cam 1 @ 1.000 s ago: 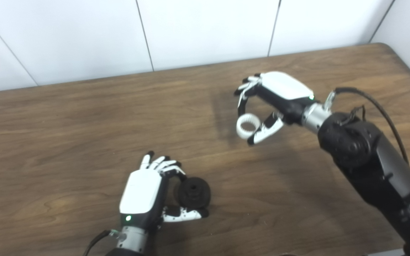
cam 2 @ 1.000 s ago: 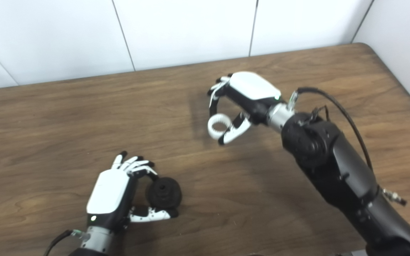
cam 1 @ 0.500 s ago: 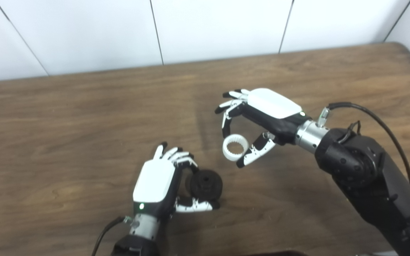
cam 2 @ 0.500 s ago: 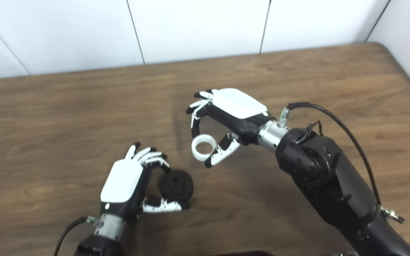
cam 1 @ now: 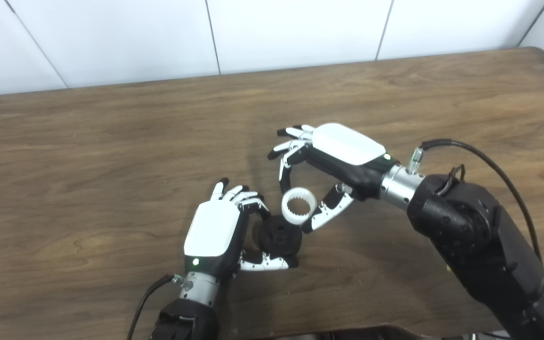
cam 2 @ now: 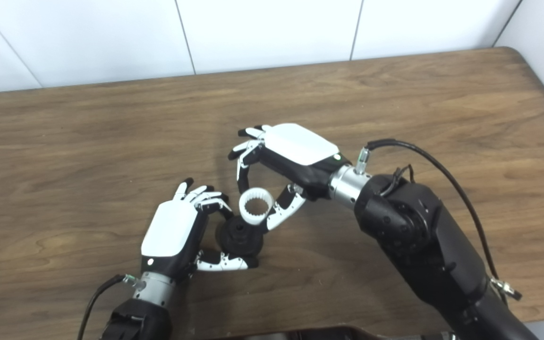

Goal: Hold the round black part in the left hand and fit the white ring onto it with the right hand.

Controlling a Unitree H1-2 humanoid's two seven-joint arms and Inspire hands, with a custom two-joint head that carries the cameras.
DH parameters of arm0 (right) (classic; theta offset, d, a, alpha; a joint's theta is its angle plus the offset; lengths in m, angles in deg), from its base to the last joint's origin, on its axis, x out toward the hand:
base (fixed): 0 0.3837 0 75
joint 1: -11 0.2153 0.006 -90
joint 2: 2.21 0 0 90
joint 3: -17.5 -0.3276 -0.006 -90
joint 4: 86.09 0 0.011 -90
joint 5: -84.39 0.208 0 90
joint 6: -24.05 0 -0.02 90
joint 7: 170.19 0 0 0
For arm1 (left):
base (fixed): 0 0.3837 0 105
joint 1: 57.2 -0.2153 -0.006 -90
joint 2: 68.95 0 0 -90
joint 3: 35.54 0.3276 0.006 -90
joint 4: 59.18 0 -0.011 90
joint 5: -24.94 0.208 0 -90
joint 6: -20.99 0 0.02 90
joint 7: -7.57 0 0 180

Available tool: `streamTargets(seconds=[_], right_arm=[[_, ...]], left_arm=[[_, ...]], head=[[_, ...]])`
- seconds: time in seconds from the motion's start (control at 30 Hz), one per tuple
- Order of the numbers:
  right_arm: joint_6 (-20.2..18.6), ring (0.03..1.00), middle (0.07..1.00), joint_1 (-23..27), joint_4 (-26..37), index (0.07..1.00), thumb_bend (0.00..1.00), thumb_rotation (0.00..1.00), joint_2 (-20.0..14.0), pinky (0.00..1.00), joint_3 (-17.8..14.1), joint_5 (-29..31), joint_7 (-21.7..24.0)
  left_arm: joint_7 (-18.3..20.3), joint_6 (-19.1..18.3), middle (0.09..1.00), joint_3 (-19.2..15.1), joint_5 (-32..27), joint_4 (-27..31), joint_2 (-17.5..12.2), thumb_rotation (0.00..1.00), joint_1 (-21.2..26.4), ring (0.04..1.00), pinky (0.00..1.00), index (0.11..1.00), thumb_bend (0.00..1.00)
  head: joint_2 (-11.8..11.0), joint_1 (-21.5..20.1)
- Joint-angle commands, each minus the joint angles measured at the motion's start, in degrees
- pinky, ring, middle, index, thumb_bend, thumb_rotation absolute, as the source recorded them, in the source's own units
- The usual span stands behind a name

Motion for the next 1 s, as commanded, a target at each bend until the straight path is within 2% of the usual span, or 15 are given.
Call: streamTargets(seconds=[0.0,0.57,0.97], right_arm=[[1.69,0.972,0.840,1.29,1.98,0.482,0.52,0.13,0.38,1.00,-0.08,-0.12,-0.20],[2.67,0.977,0.843,0.15,0.92,0.483,0.52,0.13,2.09,1.00,1.09,-1.18,-0.50],[4.72,0.980,0.841,-0.72,-0.75,0.483,0.52,0.13,2.83,1.00,1.17,-2.22,-0.99]], left_arm=[[0.26,-0.10,0.759,0.44,0.85,0.19,0.92,0.06,0.67,0.866,1.00,0.483,0.52],[1.25,-1.13,0.763,0.94,1.54,0.51,1.43,0.06,1.14,0.874,1.00,0.483,0.52],[1.90,-1.31,0.767,1.08,1.91,0.89,1.67,0.06,1.16,0.877,1.00,0.483,0.52]], head=[[0.10,0.11],[0.54,0.79],[0.61,0.99]])
